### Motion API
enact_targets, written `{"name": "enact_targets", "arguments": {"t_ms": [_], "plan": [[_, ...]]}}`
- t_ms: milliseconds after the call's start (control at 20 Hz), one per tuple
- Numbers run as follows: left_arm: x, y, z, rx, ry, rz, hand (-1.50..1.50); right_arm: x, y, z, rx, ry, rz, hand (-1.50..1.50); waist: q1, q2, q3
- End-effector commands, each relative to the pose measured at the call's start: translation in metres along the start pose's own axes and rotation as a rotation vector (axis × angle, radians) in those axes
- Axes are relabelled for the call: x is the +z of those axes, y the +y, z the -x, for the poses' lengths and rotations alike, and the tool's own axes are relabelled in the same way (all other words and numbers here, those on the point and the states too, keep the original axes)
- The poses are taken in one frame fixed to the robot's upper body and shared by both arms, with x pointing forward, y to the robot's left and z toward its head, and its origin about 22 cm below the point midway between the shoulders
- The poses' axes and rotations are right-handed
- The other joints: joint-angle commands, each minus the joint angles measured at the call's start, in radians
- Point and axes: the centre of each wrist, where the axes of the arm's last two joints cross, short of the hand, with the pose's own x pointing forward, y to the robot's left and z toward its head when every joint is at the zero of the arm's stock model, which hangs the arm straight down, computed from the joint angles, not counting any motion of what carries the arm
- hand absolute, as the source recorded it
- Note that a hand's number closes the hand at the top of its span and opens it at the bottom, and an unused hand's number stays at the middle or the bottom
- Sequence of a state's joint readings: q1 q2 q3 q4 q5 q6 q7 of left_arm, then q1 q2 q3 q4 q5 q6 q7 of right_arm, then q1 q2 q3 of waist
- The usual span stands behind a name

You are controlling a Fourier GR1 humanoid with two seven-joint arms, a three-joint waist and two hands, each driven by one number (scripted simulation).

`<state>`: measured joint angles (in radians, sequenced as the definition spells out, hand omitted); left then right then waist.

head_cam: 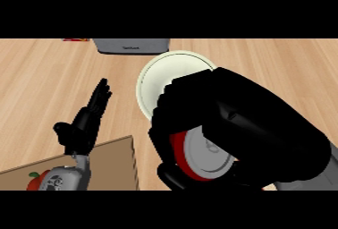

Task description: Pick the can from the placemat and place it in the bowl

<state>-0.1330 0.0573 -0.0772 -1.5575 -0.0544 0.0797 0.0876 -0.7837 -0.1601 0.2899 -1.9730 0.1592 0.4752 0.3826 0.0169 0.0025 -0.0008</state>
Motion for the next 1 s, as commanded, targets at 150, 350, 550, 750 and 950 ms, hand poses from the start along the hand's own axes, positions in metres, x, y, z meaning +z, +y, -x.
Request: {"name": "enact_targets", "arguments": {"t_ms": [150,350,550,750,950], "plan": [[-0.018,0.016,-0.020,0.007,-0.014,0.015,0.00,-0.043,0.030,0.062,0.156,0.051,0.002,1.50,0.006,0.004,0.000],[-0.013,0.005,-0.009,0.006,0.010,0.008,0.00,-0.054,0.048,0.100,0.166,0.074,0.024,1.50,-0.001,0.002,0.001],[-0.012,0.002,0.003,0.007,-0.008,0.010,0.00,-0.052,0.040,0.152,0.172,0.112,0.025,1.50,0.001,0.005,0.000],[-0.005,0.001,-0.010,-0.006,-0.011,0.013,0.00,-0.073,0.054,0.177,0.217,0.177,-0.009,1.50,0.019,0.006,0.001],[0.004,-0.005,0.010,0.010,-0.006,0.003,0.00,-0.052,0.069,0.209,0.055,0.247,-0.123,1.50,0.013,0.007,0.000]]}}
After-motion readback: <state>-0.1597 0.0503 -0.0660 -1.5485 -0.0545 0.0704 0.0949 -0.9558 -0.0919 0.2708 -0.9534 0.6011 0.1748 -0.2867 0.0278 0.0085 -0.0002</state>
